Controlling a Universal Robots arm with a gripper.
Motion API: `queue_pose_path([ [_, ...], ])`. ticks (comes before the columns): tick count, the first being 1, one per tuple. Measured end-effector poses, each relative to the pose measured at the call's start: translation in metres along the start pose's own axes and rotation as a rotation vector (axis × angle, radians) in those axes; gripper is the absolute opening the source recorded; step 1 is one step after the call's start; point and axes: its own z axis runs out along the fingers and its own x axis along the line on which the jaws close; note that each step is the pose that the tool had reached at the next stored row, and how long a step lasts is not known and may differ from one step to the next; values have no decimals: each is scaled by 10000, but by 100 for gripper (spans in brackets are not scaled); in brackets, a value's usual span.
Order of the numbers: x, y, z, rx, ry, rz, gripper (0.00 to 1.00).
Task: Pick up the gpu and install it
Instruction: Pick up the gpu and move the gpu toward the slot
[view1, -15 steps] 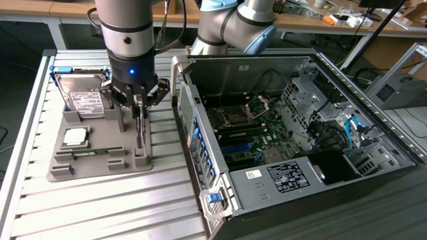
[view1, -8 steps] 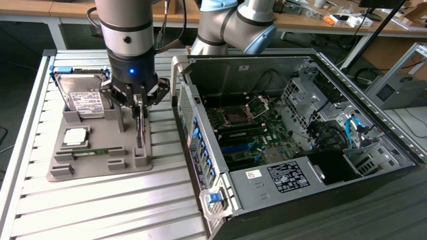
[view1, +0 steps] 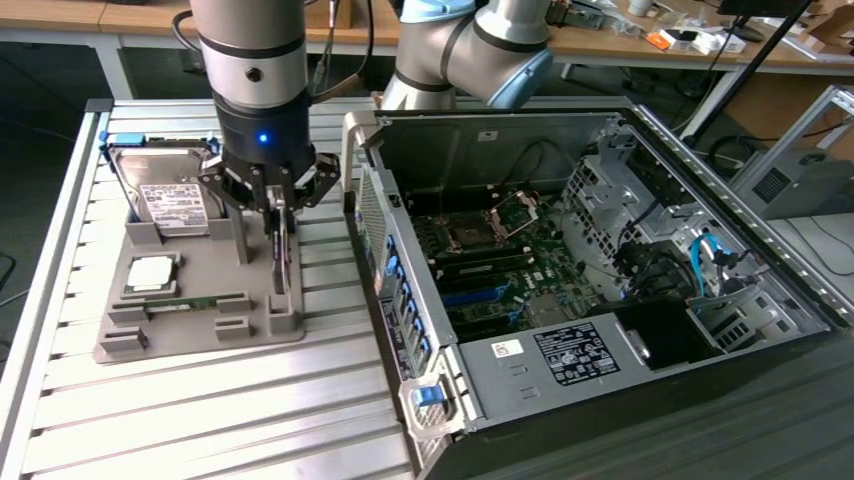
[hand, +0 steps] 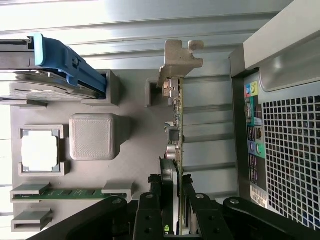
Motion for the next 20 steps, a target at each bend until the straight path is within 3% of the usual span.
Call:
queue_pose_path([
  [20,-1,2,-43,0,0,0,27],
])
